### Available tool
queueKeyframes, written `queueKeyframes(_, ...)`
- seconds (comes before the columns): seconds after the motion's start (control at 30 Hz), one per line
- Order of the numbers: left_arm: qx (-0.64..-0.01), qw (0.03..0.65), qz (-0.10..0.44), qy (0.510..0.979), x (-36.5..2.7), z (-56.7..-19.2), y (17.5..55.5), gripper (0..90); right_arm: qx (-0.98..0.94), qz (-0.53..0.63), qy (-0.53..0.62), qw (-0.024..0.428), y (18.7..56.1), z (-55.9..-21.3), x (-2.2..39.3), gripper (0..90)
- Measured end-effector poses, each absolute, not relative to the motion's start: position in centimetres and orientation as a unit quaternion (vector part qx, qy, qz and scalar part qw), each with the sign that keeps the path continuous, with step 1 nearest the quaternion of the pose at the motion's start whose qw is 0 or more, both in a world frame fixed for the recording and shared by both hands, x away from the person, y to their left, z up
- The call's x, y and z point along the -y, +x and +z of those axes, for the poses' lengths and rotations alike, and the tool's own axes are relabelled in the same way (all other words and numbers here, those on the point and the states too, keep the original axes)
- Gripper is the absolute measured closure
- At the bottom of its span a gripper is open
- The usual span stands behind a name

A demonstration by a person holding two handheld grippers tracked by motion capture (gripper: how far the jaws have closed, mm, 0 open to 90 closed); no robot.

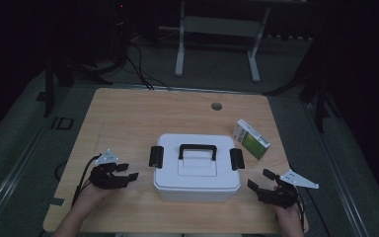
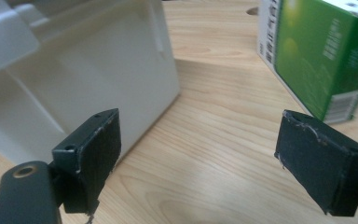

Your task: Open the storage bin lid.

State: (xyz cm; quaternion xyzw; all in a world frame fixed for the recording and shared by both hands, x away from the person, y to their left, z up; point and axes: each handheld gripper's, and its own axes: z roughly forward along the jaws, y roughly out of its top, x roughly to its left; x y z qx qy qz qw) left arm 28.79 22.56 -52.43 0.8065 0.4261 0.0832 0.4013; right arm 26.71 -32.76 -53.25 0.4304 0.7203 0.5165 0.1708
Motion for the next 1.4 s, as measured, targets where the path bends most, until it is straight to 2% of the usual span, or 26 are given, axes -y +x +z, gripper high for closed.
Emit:
queueKeyframes(0.3, -0.396, 0.328, 0.064, 0.855, -22.6, -51.4, 29.3, 40.1, -0.718, 0.502, 0.451, 0.172, 26.4, -53.8, 33.9, 14.0)
queueKeyframes(0.6, -0.386, 0.29, 0.057, 0.874, -22.9, -50.8, 29.5, 40.1, -0.715, 0.496, 0.462, 0.173, 26.4, -53.9, 34.3, 14.0)
queueKeyframes(0.63, -0.384, 0.268, 0.053, 0.882, -23.1, -50.5, 29.6, 40.1, -0.714, 0.496, 0.463, 0.173, 26.4, -53.9, 34.3, 14.0)
queueKeyframes(0.83, -0.372, 0.242, 0.035, 0.895, -23.4, -49.7, 29.6, 40.1, -0.713, 0.494, 0.467, 0.172, 26.4, -54.0, 34.4, 14.0)
queueKeyframes(0.93, -0.336, 0.217, 0.017, 0.916, -23.3, -49.2, 29.3, 40.1, -0.714, 0.493, 0.466, 0.171, 26.4, -54.1, 34.4, 14.0)
queueKeyframes(1.4, -0.3, 0.098, -0.032, 0.948, -22.6, -48.1, 28.8, 40.1, -0.721, 0.487, 0.461, 0.171, 26.5, -54.3, 34.2, 13.9)
